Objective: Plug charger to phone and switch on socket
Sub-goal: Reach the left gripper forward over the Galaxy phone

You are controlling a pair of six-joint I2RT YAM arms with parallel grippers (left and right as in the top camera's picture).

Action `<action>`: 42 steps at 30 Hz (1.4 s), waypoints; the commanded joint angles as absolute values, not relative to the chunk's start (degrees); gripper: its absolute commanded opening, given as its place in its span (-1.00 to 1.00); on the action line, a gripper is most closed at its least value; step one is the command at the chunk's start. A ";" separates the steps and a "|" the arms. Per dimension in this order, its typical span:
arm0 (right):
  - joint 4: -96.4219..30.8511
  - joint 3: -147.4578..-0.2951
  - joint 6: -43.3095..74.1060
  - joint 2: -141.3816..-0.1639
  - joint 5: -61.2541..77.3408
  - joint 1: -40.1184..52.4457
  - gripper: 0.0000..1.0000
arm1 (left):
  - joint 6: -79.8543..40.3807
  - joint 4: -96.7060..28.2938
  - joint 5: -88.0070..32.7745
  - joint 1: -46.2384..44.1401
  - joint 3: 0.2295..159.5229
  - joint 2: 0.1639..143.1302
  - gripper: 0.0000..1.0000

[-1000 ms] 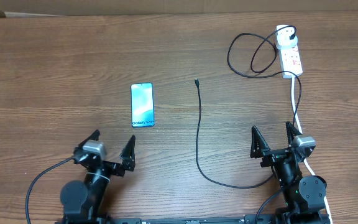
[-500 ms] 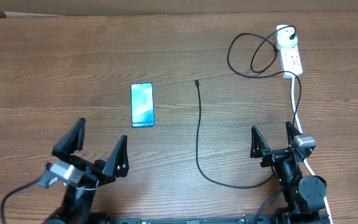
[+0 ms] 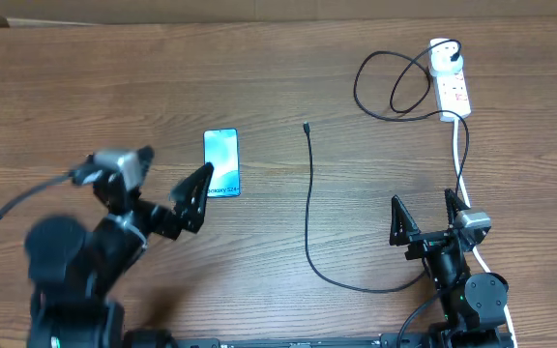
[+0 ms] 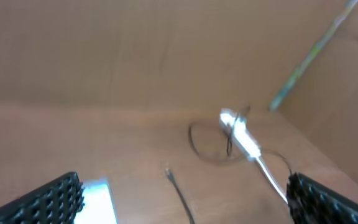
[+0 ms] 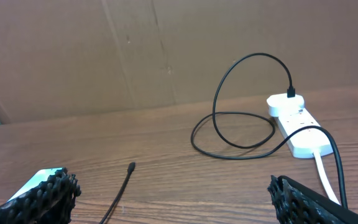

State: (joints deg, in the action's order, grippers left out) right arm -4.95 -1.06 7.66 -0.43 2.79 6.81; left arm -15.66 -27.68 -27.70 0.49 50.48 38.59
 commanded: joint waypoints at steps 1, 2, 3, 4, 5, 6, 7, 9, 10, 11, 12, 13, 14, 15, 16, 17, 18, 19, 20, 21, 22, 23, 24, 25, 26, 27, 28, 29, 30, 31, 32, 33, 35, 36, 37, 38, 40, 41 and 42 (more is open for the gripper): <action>-4.64 -0.47 7.40 -0.19 3.11 7.07 0.99 | -15.00 -36.58 -25.47 0.73 59.18 46.13 1.00; -4.64 -0.47 7.40 -0.19 3.11 7.07 1.00 | -14.98 -41.30 -23.09 0.73 62.06 48.88 1.00; -4.64 -0.47 7.40 -0.19 3.11 7.07 0.99 | -14.98 -44.97 -21.69 0.73 64.31 51.13 1.00; -4.64 -0.47 7.40 -0.19 3.11 7.07 0.99 | -14.94 -48.38 -21.43 0.73 66.50 53.52 0.99; -4.64 -0.47 7.40 -0.19 3.11 7.07 0.99 | -14.98 -50.89 -22.02 0.73 68.10 55.53 0.99; -4.64 -0.47 7.40 -0.19 3.09 7.07 1.00 | -15.00 -52.71 -23.14 0.73 69.08 57.34 0.99; -4.64 -0.47 7.40 -0.19 3.11 7.07 1.00 | -15.00 -53.67 -23.94 0.73 69.34 58.65 1.00; -4.64 -0.47 7.40 -0.19 3.11 7.07 1.00 | -15.07 -56.38 -24.56 0.73 69.25 61.36 0.99; -4.64 -0.47 7.40 -0.19 3.11 7.07 1.00 | -15.07 -57.78 -25.56 0.73 69.25 62.72 1.00; -4.64 -0.47 7.40 -0.19 3.11 7.07 1.00 | -14.92 -58.33 -27.29 0.73 69.25 64.29 1.00; -4.64 -0.47 7.40 -0.19 3.11 7.07 1.00 | -14.50 -58.52 -29.28 0.71 69.25 65.69 0.99; -4.64 -0.47 7.40 -0.19 3.11 7.07 1.00 | -14.52 -58.50 -30.57 0.67 69.25 66.94 0.99; -4.64 -0.47 7.40 -0.19 3.11 7.07 0.99 | -14.66 -58.50 -31.05 0.62 69.25 68.49 1.00; -4.64 -0.47 7.40 -0.19 3.11 7.07 1.00 | -15.20 -58.54 -30.55 0.60 69.25 69.47 1.00; -4.64 -0.47 7.40 -0.19 3.11 7.07 1.00 | -16.71 -58.87 -28.86 0.43 69.25 70.89 1.00; -4.64 -0.47 7.40 -0.19 3.11 7.07 0.99 | -18.44 -59.35 -26.26 0.21 69.25 72.29 1.00; -4.64 -0.47 7.40 -0.19 3.11 7.07 0.99 | -19.73 -59.81 -23.75 -0.03 69.25 73.43 1.00; -4.64 -0.47 7.40 -0.19 3.11 7.07 1.00 | -20.75 -60.20 -21.08 -0.25 69.25 74.81 1.00; -4.64 -0.47 7.40 -0.19 3.11 7.07 1.00 | -21.04 -60.20 -18.98 -0.36 69.25 76.09 1.00; -4.64 -0.47 7.40 -0.19 3.11 7.07 0.99 | -21.06 -60.05 -17.72 -0.40 69.25 77.21 1.00; -4.64 -0.47 7.40 -0.19 3.11 7.07 1.00 | -21.04 -59.57 -17.39 -0.40 69.25 78.52 1.00; -4.64 -0.47 7.40 -0.19 3.11 7.07 1.00 | -21.06 -59.09 -17.43 -0.40 69.25 79.64 1.00; -4.64 -0.47 7.40 -0.19 3.11 7.07 1.00 | -21.04 -58.94 -17.65 -0.38 69.25 80.95 1.00; -4.64 -0.47 7.40 -0.19 3.11 7.07 0.99 | -21.04 -59.22 -17.74 -0.38 69.25 82.00 1.00; -4.64 -0.47 7.40 -0.19 3.09 7.07 0.99 | -21.04 -59.33 -18.22 -0.38 69.25 83.31 1.00; -4.64 -0.47 7.40 -0.19 3.11 7.07 1.00 | -20.97 -59.20 -19.42 -0.38 69.25 84.25 1.00; -4.64 -0.47 7.40 -0.19 3.11 7.07 0.99 | -20.97 -59.07 -20.58 -0.40 69.25 85.14 0.99; -4.64 -0.47 7.40 -0.19 3.11 7.07 1.00 | -20.97 -58.92 -21.63 -0.40 69.25 86.15 0.99; -4.64 -0.47 7.40 -0.19 3.11 7.07 0.99 | -20.84 -58.70 -22.11 -0.40 69.25 87.02 1.00; -4.64 -0.47 7.40 -0.19 3.11 7.07 0.99 | -20.16 -58.28 -21.74 -0.40 69.25 88.01 1.00; -4.64 -0.47 7.40 -0.19 3.11 7.07 1.00 | -18.96 -57.54 -20.71 -0.40 69.25 89.06 1.00; -4.64 -0.47 7.40 -0.19 3.11 7.07 1.00 | -18.37 -56.86 -19.73 -0.40 69.25 90.04 1.00; -4.64 -0.47 7.40 -0.19 3.11 7.07 1.00 | -17.93 -55.51 -19.38 -0.38 69.25 92.31 0.99; -4.64 -0.47 7.40 -0.19 3.09 7.07 1.00 | -17.98 -54.85 -19.73 -0.34 69.25 93.58 0.99; -4.64 -0.47 7.40 -0.19 3.11 7.07 0.99 | -17.93 -54.15 -20.14 -0.34 69.25 94.63 1.00; -4.64 -0.47 7.40 -0.19 3.11 7.07 1.00 | -16.95 -52.77 -21.15 -0.34 69.25 96.27 1.00; -4.64 -0.47 7.40 -0.19 3.11 7.07 1.00 | -16.23 -51.18 -22.52 -0.34 69.25 98.06 0.97; -4.64 -0.47 7.40 -0.19 3.11 7.07 1.00 | -16.27 -50.43 -22.72 -0.34 69.25 98.98 0.95; -4.64 -0.47 7.40 -0.19 3.11 7.07 1.00 | -16.25 -49.80 -23.00 -0.34 69.25 99.66 0.91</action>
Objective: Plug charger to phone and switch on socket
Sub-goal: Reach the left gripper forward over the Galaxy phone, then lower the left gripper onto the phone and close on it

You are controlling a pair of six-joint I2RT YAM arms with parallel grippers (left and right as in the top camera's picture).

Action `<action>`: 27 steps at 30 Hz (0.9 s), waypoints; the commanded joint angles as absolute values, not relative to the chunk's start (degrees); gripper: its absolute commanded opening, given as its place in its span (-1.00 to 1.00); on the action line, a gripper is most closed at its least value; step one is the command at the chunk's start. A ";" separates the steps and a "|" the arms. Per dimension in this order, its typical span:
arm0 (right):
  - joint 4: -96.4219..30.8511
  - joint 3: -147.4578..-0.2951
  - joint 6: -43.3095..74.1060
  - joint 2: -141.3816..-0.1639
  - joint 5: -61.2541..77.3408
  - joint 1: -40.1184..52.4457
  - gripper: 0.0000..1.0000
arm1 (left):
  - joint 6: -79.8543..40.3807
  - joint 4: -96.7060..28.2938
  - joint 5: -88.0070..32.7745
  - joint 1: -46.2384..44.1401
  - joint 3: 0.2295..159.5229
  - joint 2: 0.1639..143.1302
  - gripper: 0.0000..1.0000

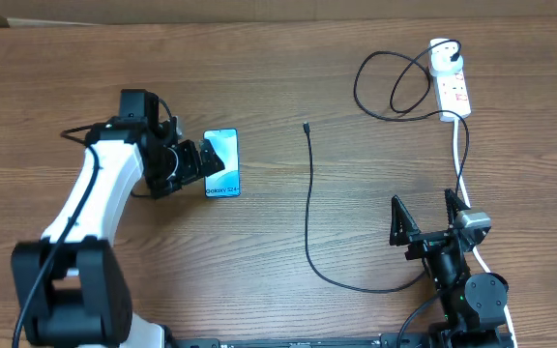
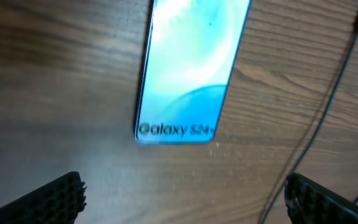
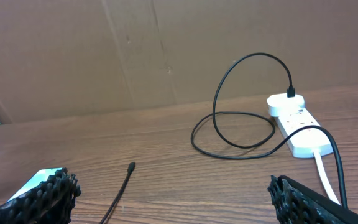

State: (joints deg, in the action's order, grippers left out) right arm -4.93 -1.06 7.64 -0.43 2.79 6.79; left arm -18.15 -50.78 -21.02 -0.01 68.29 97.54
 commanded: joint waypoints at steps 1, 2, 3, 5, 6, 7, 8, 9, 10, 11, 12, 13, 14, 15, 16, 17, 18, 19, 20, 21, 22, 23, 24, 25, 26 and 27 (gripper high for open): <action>-4.64 -0.47 7.40 -0.19 3.11 7.07 1.00 | -16.23 -49.12 -22.96 -0.34 69.25 100.36 0.86; -4.64 -0.47 7.40 -0.19 3.11 7.07 1.00 | -16.23 -48.47 -22.94 -0.34 69.25 100.97 0.83; -4.64 -0.47 7.40 -0.19 3.11 7.07 1.00 | -16.25 -47.92 -22.96 -0.34 69.25 101.43 0.81; -4.64 -0.47 7.40 -0.19 3.11 7.07 1.00 | -16.25 -46.83 -22.96 -0.34 69.25 102.28 0.80; -4.64 -0.47 7.40 -0.19 3.11 7.07 1.00 | -16.23 -46.26 -22.94 -0.34 69.25 102.69 0.80; -4.64 -0.47 7.40 -0.19 3.11 7.07 0.99 | -16.25 -45.82 -22.94 -0.34 69.25 103.09 0.79; -4.64 -0.47 7.40 -0.19 3.11 7.07 1.00 | -16.25 -45.30 -22.96 -0.34 69.25 103.55 0.80; -4.64 -0.47 7.40 -0.19 3.11 7.07 1.00 | -16.25 -44.97 -22.90 -0.36 69.25 103.96 0.80; -4.64 -0.47 7.40 -0.19 3.11 7.07 0.99 | -16.29 -44.71 -22.61 -0.36 69.25 104.38 0.80; -4.64 -0.47 7.40 -0.19 3.11 7.07 1.00 | -16.27 -44.47 -22.44 -0.36 69.25 104.73 0.80; -4.64 -0.47 7.40 -0.19 3.11 7.07 1.00 | -16.27 -44.25 -22.20 -0.40 69.25 105.03 0.80; -4.64 -0.47 7.40 -0.19 3.11 7.07 0.99 | -16.27 -43.97 -22.04 -0.45 69.25 105.32 0.80; -4.64 -0.47 7.40 -0.19 3.11 7.07 1.00 | -16.27 -43.59 -22.09 -0.47 69.25 105.47 0.80; -4.64 -0.47 7.40 -0.19 3.11 7.07 1.00 | -16.29 -43.18 -22.09 -0.54 69.25 105.65 0.81; -4.64 -0.47 7.40 -0.19 3.11 7.07 1.00 | -16.29 -42.74 -22.09 -0.64 69.25 105.65 0.82; -4.64 -0.47 7.40 -0.19 3.11 7.07 1.00 | -16.29 -42.35 -22.09 -0.82 69.25 105.65 0.82; -4.64 -0.47 7.40 -0.19 3.11 7.07 1.00 | -16.29 -41.93 -22.09 -1.13 69.25 105.65 0.85; -4.64 -0.47 7.40 -0.19 3.11 7.07 0.99 | -16.29 -41.65 -22.09 -1.41 69.25 105.65 0.87; -4.64 -0.47 7.40 -0.19 3.11 7.07 1.00 | -16.27 -41.36 -21.91 -1.85 69.25 105.65 0.88; -4.64 -0.47 7.40 -0.19 3.11 7.07 1.00 | -16.29 -41.19 -21.41 -2.28 69.25 105.65 0.92; -4.64 -0.47 7.40 -0.19 3.11 7.07 1.00 | -16.34 -41.01 -20.40 -2.92 69.25 105.65 0.95; -4.64 -0.47 7.40 -0.19 3.11 7.07 1.00 | -16.34 -40.77 -19.51 -3.60 69.25 105.65 0.98; -4.64 -0.47 7.40 -0.19 3.11 7.07 1.00 | -16.56 -40.58 -18.20 -4.54 69.25 105.65 1.00; -4.64 -0.47 7.40 -0.19 3.11 7.07 1.00 | -16.80 -40.42 -16.62 -5.43 69.25 105.65 1.00; -4.64 -0.47 7.40 -0.19 3.11 7.07 1.00 | -17.02 -40.18 -14.46 -6.57 69.25 105.65 1.00; -4.64 -0.47 7.40 -0.19 3.11 7.07 1.00 | -17.74 -40.05 -11.53 -7.70 69.25 105.65 1.00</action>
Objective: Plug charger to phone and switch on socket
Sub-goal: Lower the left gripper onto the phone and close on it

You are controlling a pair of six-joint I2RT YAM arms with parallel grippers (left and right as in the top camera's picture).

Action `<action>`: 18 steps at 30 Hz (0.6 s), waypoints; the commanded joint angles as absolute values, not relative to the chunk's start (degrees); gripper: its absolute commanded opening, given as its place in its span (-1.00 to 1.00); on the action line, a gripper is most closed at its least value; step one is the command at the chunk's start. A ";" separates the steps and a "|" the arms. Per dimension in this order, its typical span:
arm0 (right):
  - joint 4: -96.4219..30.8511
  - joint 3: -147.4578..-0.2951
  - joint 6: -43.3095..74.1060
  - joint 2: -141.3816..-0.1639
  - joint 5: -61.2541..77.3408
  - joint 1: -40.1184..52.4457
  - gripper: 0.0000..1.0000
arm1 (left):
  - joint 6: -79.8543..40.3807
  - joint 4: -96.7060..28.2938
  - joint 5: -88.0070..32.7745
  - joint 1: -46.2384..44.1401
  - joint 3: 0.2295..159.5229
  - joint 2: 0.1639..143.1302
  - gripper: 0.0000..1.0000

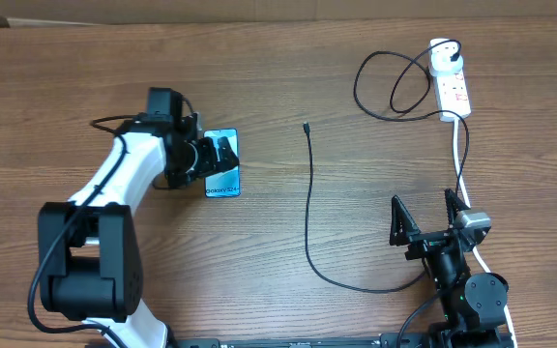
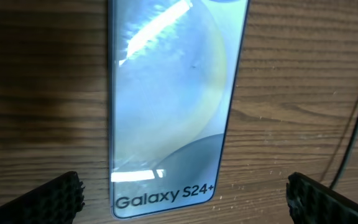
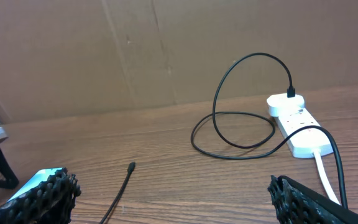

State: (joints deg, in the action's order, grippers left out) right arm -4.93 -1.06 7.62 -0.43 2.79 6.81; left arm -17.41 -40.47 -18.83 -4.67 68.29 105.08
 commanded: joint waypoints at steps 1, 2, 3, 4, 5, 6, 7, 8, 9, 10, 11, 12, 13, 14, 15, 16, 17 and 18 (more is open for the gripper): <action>-4.64 -0.47 7.40 -0.19 3.11 7.07 1.00 | -19.03 -40.05 -8.27 -8.60 69.25 105.65 1.00; -4.64 -0.47 7.40 -0.19 3.11 7.07 1.00 | -21.21 -40.16 -4.32 -9.45 69.25 105.65 1.00; -4.64 -0.47 7.40 -0.19 3.11 7.07 1.00 | -22.85 -40.16 -1.78 -9.98 69.25 105.65 1.00; -4.64 -0.47 7.40 -0.19 3.11 7.07 1.00 | -23.68 -40.01 -0.45 -10.33 69.25 105.65 1.00; -4.64 -0.47 7.40 -0.19 3.11 7.07 0.99 | -23.83 -39.68 -0.45 -10.46 69.25 105.65 1.00; -4.64 -0.47 7.40 -0.19 3.11 7.07 1.00 | -23.86 -39.40 -0.47 -10.46 69.25 105.65 1.00; -4.64 -0.47 7.40 -0.19 3.11 7.07 1.00 | -23.83 -39.20 -0.47 -10.46 69.25 105.65 1.00; -4.64 -0.47 7.40 -0.19 3.11 7.07 1.00 | -23.83 -39.13 -0.43 -10.41 69.25 105.65 1.00; -4.64 -0.47 7.40 -0.19 3.11 7.07 1.00 | -23.81 -39.11 -0.43 -10.28 69.25 105.65 1.00; -4.64 -0.47 7.40 -0.19 3.11 7.07 1.00 | -23.79 -39.16 -0.43 -10.17 69.25 105.65 1.00; -4.64 -0.47 7.40 -0.19 3.11 7.07 1.00 | -23.79 -39.18 -0.45 -10.09 69.25 105.65 1.00; -4.64 -0.47 7.40 -0.19 3.11 7.07 1.00 | -23.81 -39.18 -0.45 -10.07 69.25 105.65 1.00; -4.64 -0.47 7.40 -0.19 3.11 7.07 1.00 | -23.81 -39.11 -0.47 -10.07 69.25 105.65 1.00; -4.64 -0.47 7.40 -0.19 3.11 7.07 1.00 | -23.79 -39.05 -0.84 -10.07 69.25 105.65 1.00; -4.64 -0.47 7.40 -0.19 3.11 7.07 1.00 | -23.81 -38.94 -1.23 -10.07 69.25 105.65 0.99; -4.64 -0.47 7.40 -0.19 3.09 7.07 1.00 | -23.79 -38.83 -1.74 -10.20 69.25 105.65 0.99; -4.64 -0.47 7.40 -0.19 3.11 7.07 1.00 | -23.68 -38.70 -2.22 -10.41 69.25 105.65 0.99; -4.64 -0.47 7.40 -0.19 3.11 7.07 1.00 | -22.96 -38.46 -3.01 -10.63 69.25 105.65 1.00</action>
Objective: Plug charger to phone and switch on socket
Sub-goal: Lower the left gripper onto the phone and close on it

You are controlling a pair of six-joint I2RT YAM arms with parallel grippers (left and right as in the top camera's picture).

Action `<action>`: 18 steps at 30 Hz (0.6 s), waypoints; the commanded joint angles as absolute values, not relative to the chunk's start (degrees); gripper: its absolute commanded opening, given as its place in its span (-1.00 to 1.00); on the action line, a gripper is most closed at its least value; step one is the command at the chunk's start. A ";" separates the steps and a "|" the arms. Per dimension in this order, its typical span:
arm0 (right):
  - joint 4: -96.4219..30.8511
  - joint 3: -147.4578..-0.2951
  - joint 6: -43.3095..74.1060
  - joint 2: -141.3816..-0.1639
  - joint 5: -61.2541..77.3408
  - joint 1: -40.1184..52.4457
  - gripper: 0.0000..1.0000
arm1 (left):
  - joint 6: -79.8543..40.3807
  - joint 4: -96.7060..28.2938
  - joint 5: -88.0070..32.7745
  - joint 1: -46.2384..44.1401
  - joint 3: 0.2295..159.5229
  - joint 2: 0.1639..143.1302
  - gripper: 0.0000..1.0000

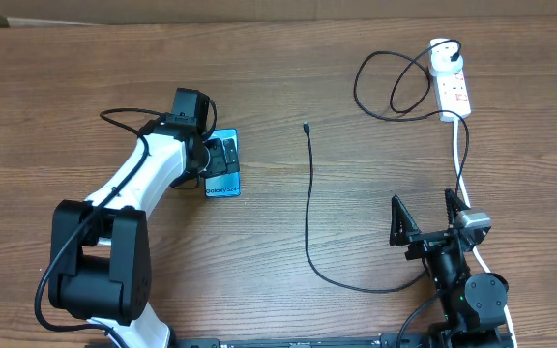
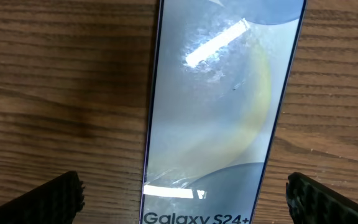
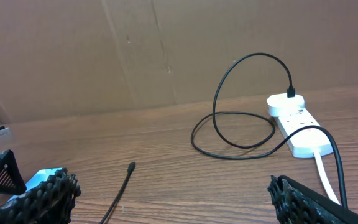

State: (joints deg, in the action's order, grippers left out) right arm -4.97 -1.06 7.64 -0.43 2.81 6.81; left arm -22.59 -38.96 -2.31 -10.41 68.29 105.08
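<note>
The phone (image 1: 222,187) lies face up on the wooden table, its screen reading Galaxy S24+ (image 2: 222,112). My left gripper (image 1: 220,155) hovers open just over it, its fingertips (image 2: 48,199) standing wide on either side of the phone. The black charger cable's free plug (image 1: 306,127) lies right of the phone, also seen from the right wrist (image 3: 131,167). The cable loops back to the white power strip (image 1: 452,85) at the far right. My right gripper (image 1: 431,217) rests open at the near right, holding nothing.
The cable (image 1: 309,222) runs down the middle of the table and curls toward the right arm's base. The strip's white lead (image 1: 462,174) passes beside the right gripper. A cardboard wall (image 3: 166,50) stands behind the table.
My left gripper has shifted right from the phone's left edge to directly over it, and the screen fills more of the wrist view. The right arm, cable and phone have not moved.
My left gripper was first raised at the near left, open, short of the phone. Then it pointed down beside the phone's left edge, then partly over it, and now sits above the phone. The right arm stayed still throughout.
</note>
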 commanded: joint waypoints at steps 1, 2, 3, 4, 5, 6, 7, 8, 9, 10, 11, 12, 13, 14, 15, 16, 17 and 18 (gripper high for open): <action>-4.64 -0.47 7.40 -0.19 3.11 7.07 1.00 | -22.44 -38.28 -3.68 -10.92 69.25 105.65 0.99; -4.64 -0.47 7.40 -0.19 3.09 7.07 0.99 | -22.28 -38.22 -4.32 -11.00 69.25 105.65 0.99; -4.64 -0.47 7.40 -0.19 3.11 7.07 1.00 | -22.31 -38.13 -5.02 -11.00 69.25 105.65 1.00; -4.64 -0.47 7.40 -0.19 3.11 7.07 1.00 | -22.31 -38.06 -5.87 -10.98 69.25 105.65 0.98; -4.64 -0.47 7.40 -0.19 3.11 7.07 1.00 | -22.31 -38.02 -6.48 -10.70 69.25 105.65 0.84; -4.64 -0.47 7.40 -0.19 3.11 7.07 1.00 | -22.31 -37.89 -7.25 -10.28 69.25 105.65 0.72; -4.64 -0.47 7.40 -0.19 3.11 7.07 1.00 | -22.31 -37.76 -8.27 -9.63 69.25 105.65 0.66; -4.64 -0.47 7.40 -0.19 3.11 7.07 1.00 | -22.31 -37.56 -9.19 -8.97 69.25 105.65 0.65; -4.64 -0.47 7.40 -0.19 3.11 7.07 1.00 | -22.28 -37.43 -10.07 -8.27 69.25 105.65 0.67; -4.64 -0.47 7.40 -0.19 3.11 7.07 1.00 | -22.26 -37.43 -10.55 -7.70 69.25 105.65 0.71; -4.64 -0.47 7.40 -0.19 3.11 7.07 1.00 | -22.22 -37.52 -10.61 -7.35 69.25 105.65 0.77; -4.64 -0.47 7.40 -0.19 3.11 7.07 1.00 | -21.43 -37.76 -10.61 -7.09 69.25 105.65 0.81; -4.64 -0.47 7.40 -0.19 3.11 7.07 1.00 | -20.38 -38.06 -10.57 -7.07 69.25 105.65 0.87; -4.64 -0.47 7.40 -0.19 3.11 7.07 1.00 | -18.94 -38.37 -10.48 -7.09 69.25 105.65 0.93; -4.64 -0.47 7.40 -0.19 3.11 7.07 1.00 | -17.91 -38.59 -10.24 -7.16 69.19 105.65 0.97; -4.64 -0.47 7.40 -0.19 3.09 7.07 1.00 | -17.67 -38.76 -9.82 -7.33 69.08 105.65 0.98; -4.64 -0.47 7.40 -0.19 3.11 7.07 1.00 | -17.50 -38.83 -9.58 -7.46 68.97 105.65 0.97; -4.64 -0.47 7.40 -0.19 3.11 7.07 1.00 | -17.50 -38.79 -9.43 -7.53 68.86 105.65 0.92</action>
